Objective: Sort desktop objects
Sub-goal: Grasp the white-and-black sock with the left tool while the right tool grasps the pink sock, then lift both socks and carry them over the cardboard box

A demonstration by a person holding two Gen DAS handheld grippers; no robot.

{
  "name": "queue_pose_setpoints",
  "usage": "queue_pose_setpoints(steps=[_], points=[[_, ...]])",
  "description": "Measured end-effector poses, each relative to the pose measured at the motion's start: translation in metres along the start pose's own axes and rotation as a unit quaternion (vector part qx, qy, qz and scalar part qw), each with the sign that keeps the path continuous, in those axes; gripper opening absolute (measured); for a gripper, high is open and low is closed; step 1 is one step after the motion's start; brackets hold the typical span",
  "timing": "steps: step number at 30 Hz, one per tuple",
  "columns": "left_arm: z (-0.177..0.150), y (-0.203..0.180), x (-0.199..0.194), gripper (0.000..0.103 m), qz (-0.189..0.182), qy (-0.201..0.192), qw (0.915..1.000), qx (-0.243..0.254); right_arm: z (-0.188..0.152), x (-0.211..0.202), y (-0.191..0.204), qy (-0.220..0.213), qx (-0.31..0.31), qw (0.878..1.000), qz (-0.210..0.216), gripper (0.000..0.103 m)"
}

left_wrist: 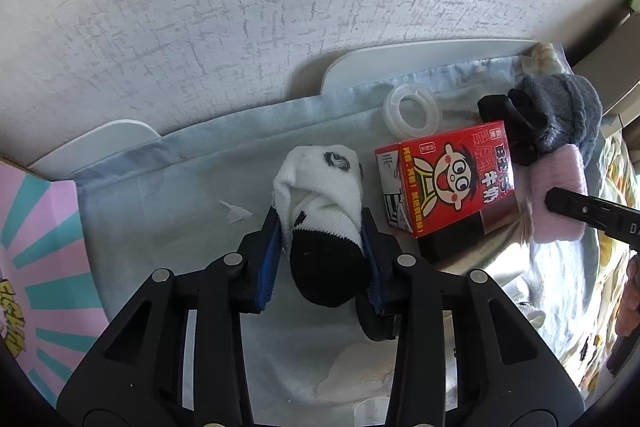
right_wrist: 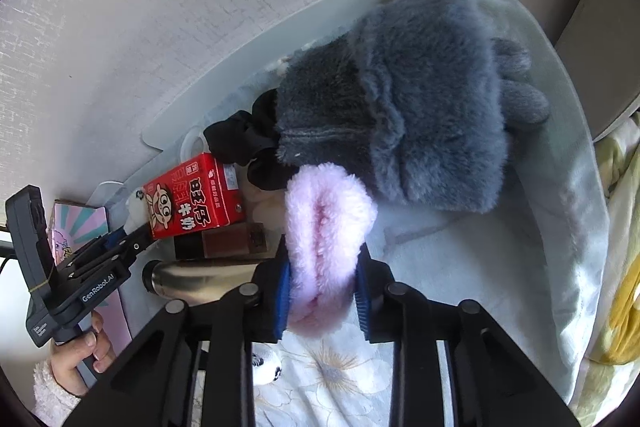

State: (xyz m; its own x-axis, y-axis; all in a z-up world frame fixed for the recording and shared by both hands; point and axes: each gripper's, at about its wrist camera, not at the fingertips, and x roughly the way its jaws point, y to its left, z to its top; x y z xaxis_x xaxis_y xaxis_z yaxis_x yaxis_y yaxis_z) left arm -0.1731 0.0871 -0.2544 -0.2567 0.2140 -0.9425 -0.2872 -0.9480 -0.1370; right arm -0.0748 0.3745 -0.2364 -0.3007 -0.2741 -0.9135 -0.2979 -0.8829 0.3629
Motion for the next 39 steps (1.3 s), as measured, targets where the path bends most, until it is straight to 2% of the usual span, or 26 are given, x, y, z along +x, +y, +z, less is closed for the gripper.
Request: queue_pose_setpoints(steps=[14, 15, 18, 29, 34, 39], points=[[-0.001, 0.003, -0.053, 0.033, 0.012, -0.03, 0.9995, -0.002, -0.019, -0.041, -0.001, -0.021, -0.016, 1.0, 0.004, 0.025], [-0.012, -0.008, -0.063, 0.033, 0.013, -0.034, 0.9993, -0.004, -0.019, -0.043, -0.002, -0.021, -0.019, 1.0, 0.003, 0.025], [-0.016, -0.005, -0.075, 0.033, 0.013, -0.04, 0.9991, -0.01, -0.021, -0.051, -0.005, -0.022, -0.032, 0.999, 0.0, 0.025], [-0.026, 0.002, -0.115, 0.033, 0.015, -0.068, 0.9968, -0.041, -0.019, -0.073, 0.059, -0.052, -0.067, 0.996, 0.004, 0.025], [-0.035, 0.016, -0.147, 0.033, 0.009, -0.089, 0.9927, -0.08, -0.017, -0.086, 0.078, -0.066, -0.09, 0.994, 0.007, 0.025], [-0.039, 0.018, -0.173, 0.033, 0.017, -0.114, 0.9895, -0.087, -0.015, -0.092, 0.102, -0.074, -0.115, 0.99, 0.018, 0.025]])
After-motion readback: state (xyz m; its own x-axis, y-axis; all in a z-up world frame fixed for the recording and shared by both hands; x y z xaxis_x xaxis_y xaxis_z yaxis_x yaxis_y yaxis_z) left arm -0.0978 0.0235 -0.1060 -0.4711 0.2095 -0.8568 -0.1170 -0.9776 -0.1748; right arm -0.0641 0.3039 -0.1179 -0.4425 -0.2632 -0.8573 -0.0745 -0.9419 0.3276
